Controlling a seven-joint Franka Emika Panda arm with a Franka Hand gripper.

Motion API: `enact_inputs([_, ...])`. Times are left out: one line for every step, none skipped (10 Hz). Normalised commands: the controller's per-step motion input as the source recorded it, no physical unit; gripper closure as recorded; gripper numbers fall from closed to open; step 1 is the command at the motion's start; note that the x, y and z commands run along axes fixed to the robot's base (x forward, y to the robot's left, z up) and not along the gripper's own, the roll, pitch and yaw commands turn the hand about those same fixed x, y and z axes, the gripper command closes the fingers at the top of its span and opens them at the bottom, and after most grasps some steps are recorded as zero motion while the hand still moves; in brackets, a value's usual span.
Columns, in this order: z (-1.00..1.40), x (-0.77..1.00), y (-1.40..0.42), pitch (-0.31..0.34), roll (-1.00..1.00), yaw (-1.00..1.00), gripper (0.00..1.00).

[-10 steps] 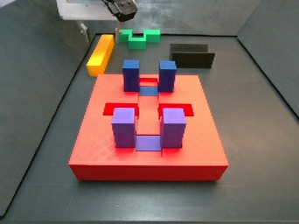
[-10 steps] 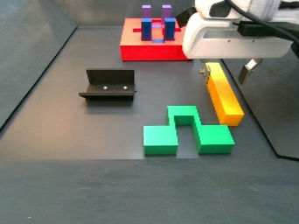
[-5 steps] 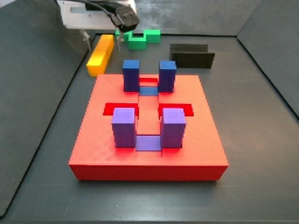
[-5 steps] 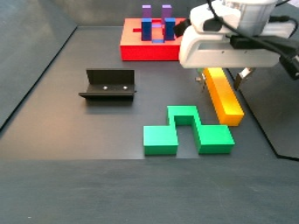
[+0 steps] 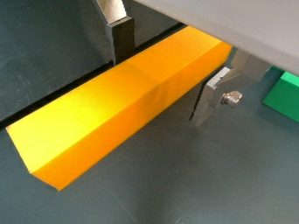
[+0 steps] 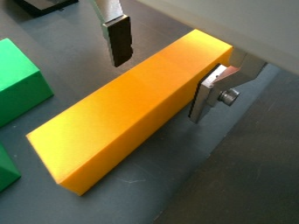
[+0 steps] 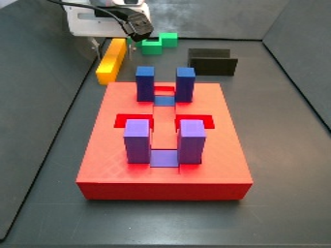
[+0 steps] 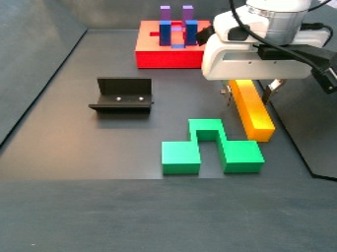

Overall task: Pick up the yellow object. Move up. Move to above the board. Insert the yellow object.
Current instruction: Pick up the yellow object.

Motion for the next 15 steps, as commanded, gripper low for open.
enact_inputs([0.0, 0.0, -0.05, 0.0, 0.01, 0.0, 0.0])
enact_inputs([0.0, 0.0, -0.07, 0.004, 0.03, -0.02, 0.0])
enact_inputs([0.0, 0.0, 0.0, 0.0, 0.01, 0.0, 0.0])
enact_inputs([-0.01, 0.0, 0.0, 0.007, 0.05, 0.0, 0.0])
enact_inputs([0.0, 0.0, 0.0, 0.0, 0.03, 0.0, 0.0])
enact_inputs([0.0, 0.0, 0.0, 0.0, 0.02, 0.0, 0.0])
enact_inputs([0.0, 0.0, 0.0, 0.0, 0.0, 0.0, 1.0])
enact_inputs([0.0, 0.0, 0.0, 0.0, 0.0, 0.0, 1.0])
enact_inputs([0.0, 0.0, 0.0, 0.0, 0.0, 0.0, 1.0])
enact_inputs([0.0, 0.0, 0.0, 0.0, 0.0, 0.0, 1.0])
enact_inputs([0.0, 0.0, 0.0, 0.0, 0.0, 0.0, 1.0])
enact_inputs([0.0, 0.0, 0.0, 0.0, 0.0, 0.0, 1.0])
enact_inputs([0.0, 0.0, 0.0, 0.0, 0.0, 0.0, 1.0])
enact_inputs([0.0, 0.0, 0.0, 0.0, 0.0, 0.0, 1.0])
enact_inputs([0.0, 0.0, 0.0, 0.0, 0.0, 0.0, 1.0])
